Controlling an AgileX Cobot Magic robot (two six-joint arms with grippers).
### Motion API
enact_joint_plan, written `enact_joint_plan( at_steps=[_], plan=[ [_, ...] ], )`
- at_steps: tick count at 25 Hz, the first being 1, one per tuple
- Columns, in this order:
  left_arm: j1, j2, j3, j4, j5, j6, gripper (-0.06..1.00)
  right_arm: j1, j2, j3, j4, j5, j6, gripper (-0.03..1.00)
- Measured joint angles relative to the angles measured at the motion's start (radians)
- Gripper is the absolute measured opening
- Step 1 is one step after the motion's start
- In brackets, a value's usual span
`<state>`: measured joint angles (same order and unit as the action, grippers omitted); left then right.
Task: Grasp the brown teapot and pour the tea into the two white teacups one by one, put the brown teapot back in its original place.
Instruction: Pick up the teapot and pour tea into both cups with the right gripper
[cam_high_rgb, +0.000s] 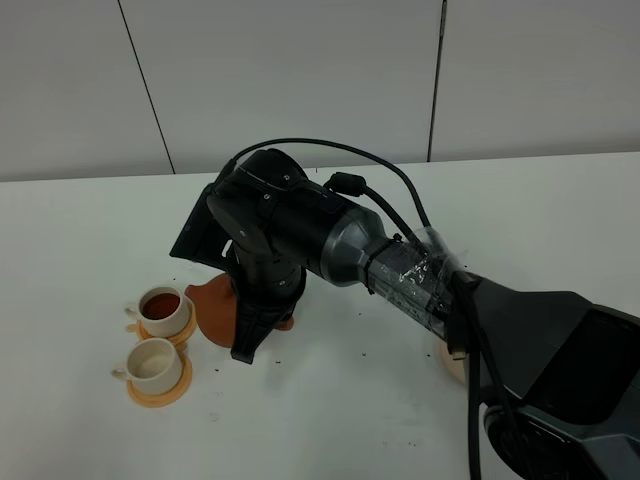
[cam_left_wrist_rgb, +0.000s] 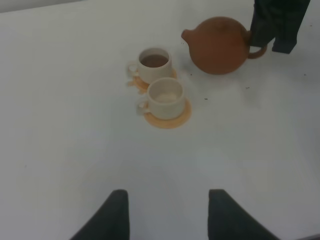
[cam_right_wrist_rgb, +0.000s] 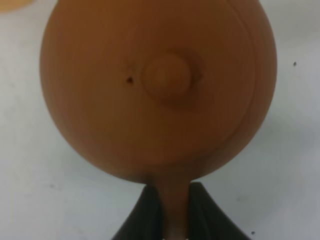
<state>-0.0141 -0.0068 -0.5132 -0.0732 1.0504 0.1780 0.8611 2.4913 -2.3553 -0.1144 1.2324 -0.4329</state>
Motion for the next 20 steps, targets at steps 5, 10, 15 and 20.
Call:
enact_joint_plan(
  at_steps=[5,10,15,20],
  plan=[
    [0.0,0.0,0.0,0.0,0.0,0.0,0.43,-0.001,0.011,0.0,0.011,0.0,-0.011,0.09],
    [0.0,0.0,0.0,-0.001,0.0,0.0,0.43,0.0,0.011,0.0,0.03,-0.001,-0.011,0.09],
    [0.0,0.0,0.0,-0.001,0.0,0.0,0.43,-0.007,0.011,0.0,0.063,-0.001,-0.011,0.09],
    [0.0,0.0,0.0,-0.001,0.0,0.0,0.43,-0.007,0.01,0.0,0.052,-0.001,-0.02,0.09]
  ],
)
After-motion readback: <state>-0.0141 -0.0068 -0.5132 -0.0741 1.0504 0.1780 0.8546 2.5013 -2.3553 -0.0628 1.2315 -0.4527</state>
